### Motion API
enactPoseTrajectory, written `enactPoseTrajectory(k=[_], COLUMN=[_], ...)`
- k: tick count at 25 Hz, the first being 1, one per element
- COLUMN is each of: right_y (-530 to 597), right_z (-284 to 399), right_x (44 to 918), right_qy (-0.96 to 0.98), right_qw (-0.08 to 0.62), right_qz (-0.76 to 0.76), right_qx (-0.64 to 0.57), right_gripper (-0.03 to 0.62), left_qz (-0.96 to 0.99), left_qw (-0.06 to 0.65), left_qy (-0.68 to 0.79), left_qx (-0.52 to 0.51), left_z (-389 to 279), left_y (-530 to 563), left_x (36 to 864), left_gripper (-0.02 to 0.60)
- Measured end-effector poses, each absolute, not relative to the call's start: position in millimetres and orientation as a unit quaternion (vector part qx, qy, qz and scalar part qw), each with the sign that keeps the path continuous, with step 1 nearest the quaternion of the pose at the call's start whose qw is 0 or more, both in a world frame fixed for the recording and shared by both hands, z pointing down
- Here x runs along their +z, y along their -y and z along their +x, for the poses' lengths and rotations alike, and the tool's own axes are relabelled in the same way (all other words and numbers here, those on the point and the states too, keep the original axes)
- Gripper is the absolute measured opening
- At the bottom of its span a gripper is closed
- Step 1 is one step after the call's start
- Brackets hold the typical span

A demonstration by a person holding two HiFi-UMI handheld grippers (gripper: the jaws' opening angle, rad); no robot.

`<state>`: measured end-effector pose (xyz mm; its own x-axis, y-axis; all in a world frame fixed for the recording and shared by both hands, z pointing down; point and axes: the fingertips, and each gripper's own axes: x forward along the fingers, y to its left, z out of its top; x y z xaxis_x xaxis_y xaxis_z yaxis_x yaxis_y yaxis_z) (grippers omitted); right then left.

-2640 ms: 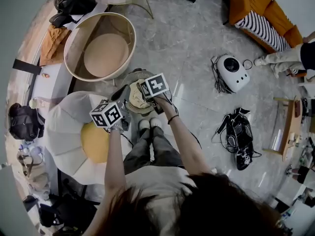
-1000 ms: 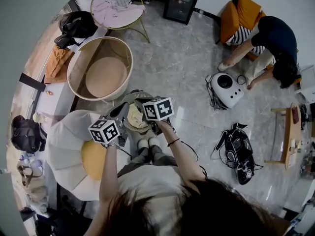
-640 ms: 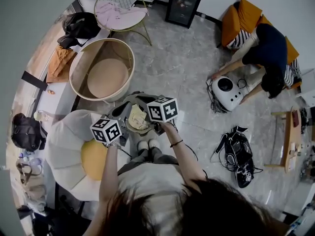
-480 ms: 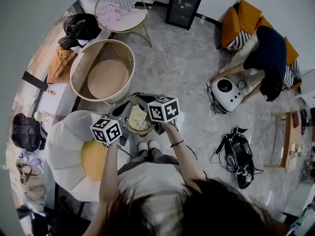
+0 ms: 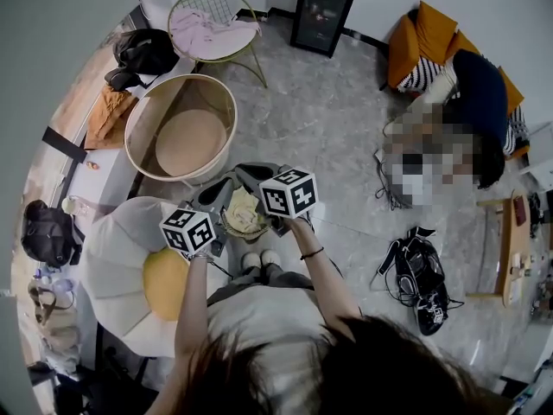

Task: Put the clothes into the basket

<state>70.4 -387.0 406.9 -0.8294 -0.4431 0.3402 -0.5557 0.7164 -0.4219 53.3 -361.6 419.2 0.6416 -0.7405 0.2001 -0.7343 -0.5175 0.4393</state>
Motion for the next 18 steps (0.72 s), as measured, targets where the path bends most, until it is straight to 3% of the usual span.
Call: enactPoseTrajectory(k=[18], right_y=[380.1], right_z=[77.7], right_x=[389.0], right_qy=[0.939], right_qw=[0.083], right_qz=[0.253], right_qx=[0.218], right_gripper=[0.008], left_qz=[0.878], left_qw=[0.224], left_qy=[0.423], left_qx=[-0.004], left_z=[59.9], left_y=[357.8], left_x=[409.0], left_gripper=[0.011])
